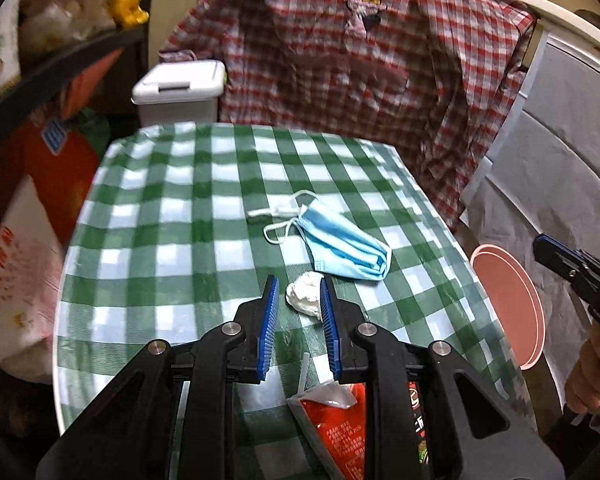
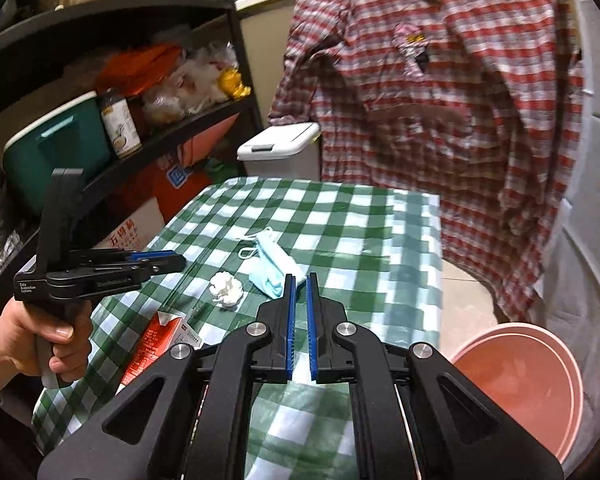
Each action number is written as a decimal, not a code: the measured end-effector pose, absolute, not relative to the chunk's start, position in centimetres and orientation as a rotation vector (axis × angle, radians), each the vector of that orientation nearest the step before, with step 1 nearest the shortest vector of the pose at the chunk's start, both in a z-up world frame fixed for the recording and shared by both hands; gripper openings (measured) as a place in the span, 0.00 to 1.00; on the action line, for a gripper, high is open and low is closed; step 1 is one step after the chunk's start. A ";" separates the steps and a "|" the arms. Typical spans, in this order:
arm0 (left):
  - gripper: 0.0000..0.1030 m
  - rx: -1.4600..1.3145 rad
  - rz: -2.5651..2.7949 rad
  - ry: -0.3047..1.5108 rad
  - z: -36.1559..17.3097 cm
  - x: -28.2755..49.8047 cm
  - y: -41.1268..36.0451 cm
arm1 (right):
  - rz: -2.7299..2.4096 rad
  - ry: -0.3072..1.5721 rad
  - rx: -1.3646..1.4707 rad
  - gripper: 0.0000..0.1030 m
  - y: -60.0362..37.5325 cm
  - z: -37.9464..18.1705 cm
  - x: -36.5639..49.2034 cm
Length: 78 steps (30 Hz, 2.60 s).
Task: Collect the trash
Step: 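Move both tools back over the table toward the tissue and mask, then grasp the white tissue ball with the left tool while the right tool grasps the blue face mask, then carry the tissue with the left tool over the pink bucket while the right tool carries the mask there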
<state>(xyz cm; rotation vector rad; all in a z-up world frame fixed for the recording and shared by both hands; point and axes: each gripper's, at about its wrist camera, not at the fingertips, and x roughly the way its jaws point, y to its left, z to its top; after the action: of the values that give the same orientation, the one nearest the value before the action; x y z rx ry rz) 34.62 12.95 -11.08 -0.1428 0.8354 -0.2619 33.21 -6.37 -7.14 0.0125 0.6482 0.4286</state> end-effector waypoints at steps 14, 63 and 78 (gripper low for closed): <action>0.21 -0.156 -0.324 0.935 -14.4 37.5 12.0 | 0.504 0.773 0.015 0.15 -2.7 -11.7 40.3; 0.00 -0.168 -0.195 0.674 -2.0 30.4 13.3 | 0.373 0.570 -0.035 0.08 -6.8 0.4 31.2; 0.00 -0.146 -0.143 0.574 2.0 25.4 10.7 | 0.238 0.509 0.046 0.08 -14.0 2.1 24.8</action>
<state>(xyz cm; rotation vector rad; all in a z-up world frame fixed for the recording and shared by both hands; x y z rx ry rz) 25.41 10.73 1.96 -0.1461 0.5743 -0.1430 24.85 -14.03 2.15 0.0455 0.5089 0.2382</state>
